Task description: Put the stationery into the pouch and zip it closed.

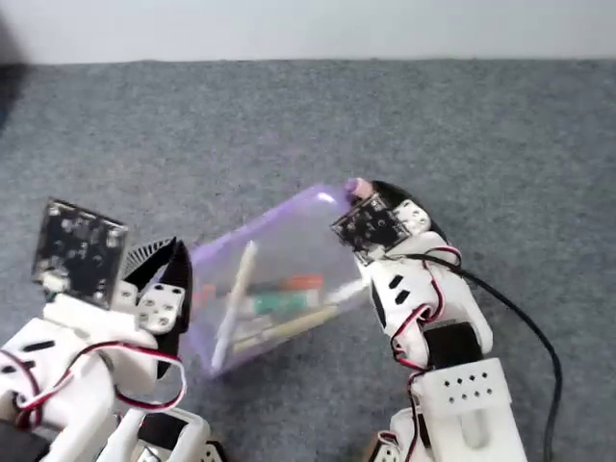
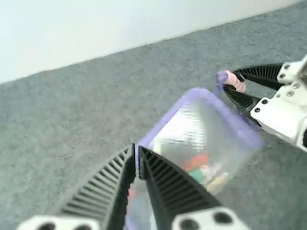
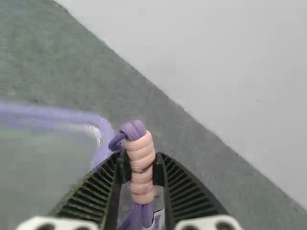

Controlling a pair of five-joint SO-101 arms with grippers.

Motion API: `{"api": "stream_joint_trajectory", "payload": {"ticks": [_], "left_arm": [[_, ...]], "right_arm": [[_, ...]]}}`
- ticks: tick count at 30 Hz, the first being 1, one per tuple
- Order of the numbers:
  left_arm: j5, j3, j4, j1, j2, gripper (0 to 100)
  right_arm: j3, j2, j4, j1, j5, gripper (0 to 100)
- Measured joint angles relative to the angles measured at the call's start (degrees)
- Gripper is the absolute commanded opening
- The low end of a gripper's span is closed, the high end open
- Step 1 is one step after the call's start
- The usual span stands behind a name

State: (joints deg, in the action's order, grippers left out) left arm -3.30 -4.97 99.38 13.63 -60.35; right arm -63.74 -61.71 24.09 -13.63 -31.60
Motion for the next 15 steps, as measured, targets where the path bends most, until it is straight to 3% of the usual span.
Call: {"api": "stream_joint_trajectory", "payload": {"ticks": [5, 11, 15], "left_arm": [[-1.1, 0.9, 0.1, -0.1, 0.0, 1], [-1.2, 0.9, 0.1, -0.1, 0.0, 2], [-1.2, 0.9, -0.1, -0.1, 0.0, 14]], "right_arm": [[-0.5, 0.0, -2.5, -0.1, 0.1, 0.8], [4.7, 0.0, -2.5, -5.1, 0.1, 0.8], [10.0, 0.0, -2.5, -7.9, 0.1, 0.8]]}}
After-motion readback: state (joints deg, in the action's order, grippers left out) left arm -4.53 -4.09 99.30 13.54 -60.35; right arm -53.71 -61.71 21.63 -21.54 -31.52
